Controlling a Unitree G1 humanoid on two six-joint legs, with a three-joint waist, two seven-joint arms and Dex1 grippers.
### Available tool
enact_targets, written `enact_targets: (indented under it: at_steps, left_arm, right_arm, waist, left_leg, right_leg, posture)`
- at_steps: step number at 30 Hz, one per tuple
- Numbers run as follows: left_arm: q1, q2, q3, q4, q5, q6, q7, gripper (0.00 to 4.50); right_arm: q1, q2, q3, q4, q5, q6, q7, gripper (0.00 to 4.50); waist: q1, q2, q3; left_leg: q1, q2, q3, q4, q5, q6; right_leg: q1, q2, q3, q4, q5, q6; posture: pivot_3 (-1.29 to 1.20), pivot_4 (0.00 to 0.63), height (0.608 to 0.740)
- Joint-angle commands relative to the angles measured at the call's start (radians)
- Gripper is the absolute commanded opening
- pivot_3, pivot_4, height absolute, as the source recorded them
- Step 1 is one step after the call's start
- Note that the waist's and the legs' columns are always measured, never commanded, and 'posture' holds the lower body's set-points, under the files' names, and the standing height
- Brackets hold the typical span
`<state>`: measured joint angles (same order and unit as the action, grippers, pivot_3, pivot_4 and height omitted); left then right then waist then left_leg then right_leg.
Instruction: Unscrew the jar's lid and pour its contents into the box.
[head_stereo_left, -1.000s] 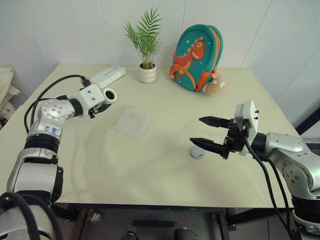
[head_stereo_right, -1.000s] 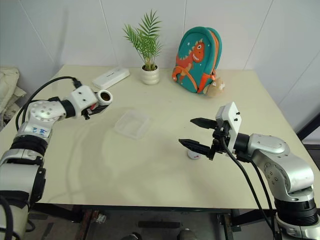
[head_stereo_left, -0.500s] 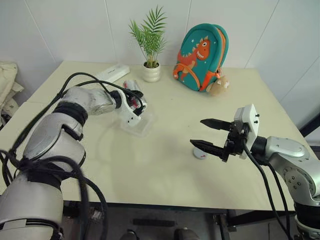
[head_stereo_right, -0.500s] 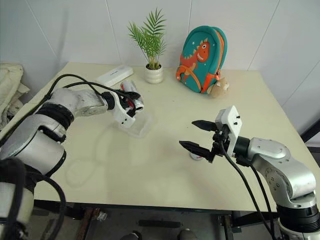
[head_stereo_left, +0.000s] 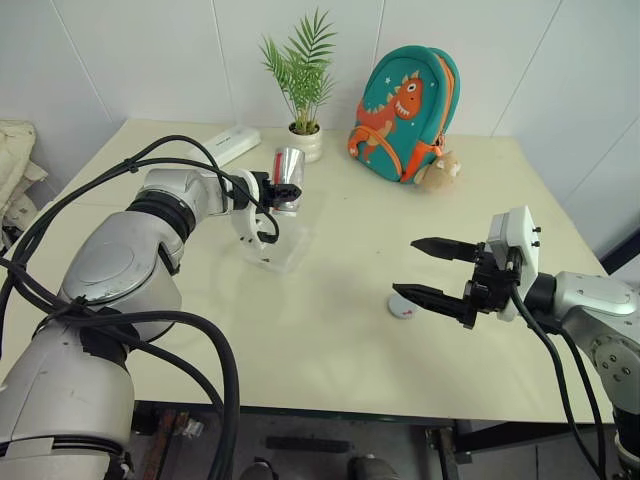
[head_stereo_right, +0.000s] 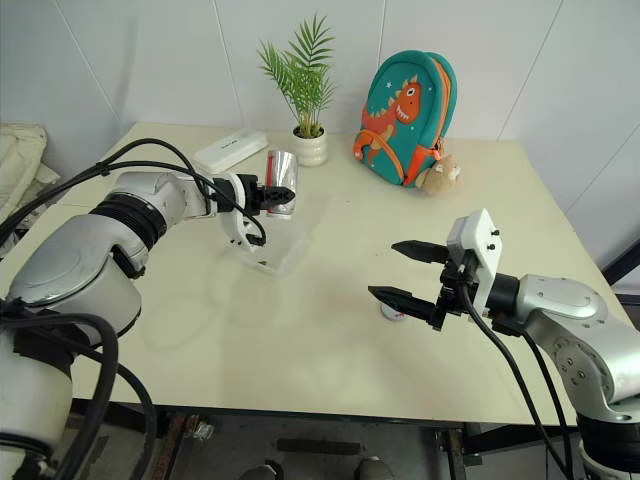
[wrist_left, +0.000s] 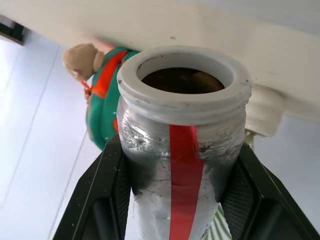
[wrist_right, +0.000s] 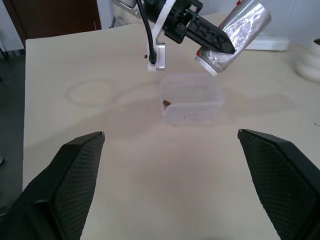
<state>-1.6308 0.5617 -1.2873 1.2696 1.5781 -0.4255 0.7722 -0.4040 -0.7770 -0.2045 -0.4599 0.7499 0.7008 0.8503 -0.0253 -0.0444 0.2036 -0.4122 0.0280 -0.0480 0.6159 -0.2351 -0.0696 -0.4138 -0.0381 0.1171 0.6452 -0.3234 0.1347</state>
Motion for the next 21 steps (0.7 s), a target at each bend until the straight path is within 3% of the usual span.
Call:
enact_targets:
  at_steps: [1, 4, 11, 14, 17, 21]
  left_arm:
    - [-0.005, 0.022, 0.008, -0.005, -0.007, 0.004, 0.027, 2.03]
    - [0.007, 0.040, 0.064, 0.000, -0.079, -0.065, -0.026, 2.03]
    - [0.132, 0.117, 0.534, 0.047, -0.634, -0.315, -0.611, 2.03]
    - [0.218, 0.123, 0.747, 0.019, -0.879, -0.293, -0.842, 2.03]
    - [0.360, 0.087, 1.079, -0.021, -1.274, -0.138, -1.131, 2.03]
    - [0.516, 0.050, 1.319, -0.187, -1.562, 0.037, -1.304, 2.03]
  right_arm:
    - [-0.023, -0.003, -0.007, 0.006, -0.005, -0.027, 0.002, 4.49]
    - [-0.027, -0.007, 0.000, 0.015, -0.013, -0.035, 0.008, 4.49]
    - [-0.045, -0.017, 0.008, 0.035, -0.008, -0.040, 0.047, 4.49]
    - [-0.066, -0.018, 0.015, 0.055, -0.013, -0.041, 0.060, 4.49]
    - [-0.100, -0.018, 0.039, 0.084, -0.020, -0.043, 0.083, 4.49]
    - [-0.130, -0.014, 0.055, 0.119, -0.023, -0.044, 0.113, 4.49]
  waist:
    - [0.000, 0.000, 0.000]
    - [0.000, 0.000, 0.000]
    - [-0.002, 0.000, 0.000]
    - [0.000, 0.000, 0.000]
    - [-0.002, 0.000, 0.000]
    - [-0.006, 0.000, 0.000]
  left_leg:
    - [0.000, 0.000, 0.000, 0.000, 0.000, 0.000]
    - [0.000, 0.000, 0.000, 0.000, 0.000, 0.000]
    - [0.002, 0.000, 0.001, 0.000, 0.001, -0.001]
    - [0.002, 0.000, 0.001, 0.001, 0.001, -0.001]
    - [0.002, 0.000, 0.001, 0.006, 0.001, -0.001]
    - [0.003, 0.001, 0.000, 0.011, 0.001, -0.001]
  right_leg:
    - [0.000, 0.000, 0.000, 0.000, 0.000, 0.000]
    - [0.000, 0.000, 0.000, 0.000, 0.000, 0.000]
    - [0.000, 0.000, 0.000, 0.003, 0.000, -0.001]
    - [0.000, 0.000, 0.000, 0.004, 0.000, -0.001]
    - [0.000, -0.001, 0.000, 0.008, -0.001, -0.001]
    - [0.001, 0.000, -0.001, 0.014, -0.001, -0.002]
  posture:
    - [0.00, 0.150, 0.740]
    - [0.00, 0.150, 0.740]
    - [0.00, 0.150, 0.740]
    - [0.00, 0.150, 0.740]
    - [0.00, 0.150, 0.740]
    - [0.00, 0.150, 0.740]
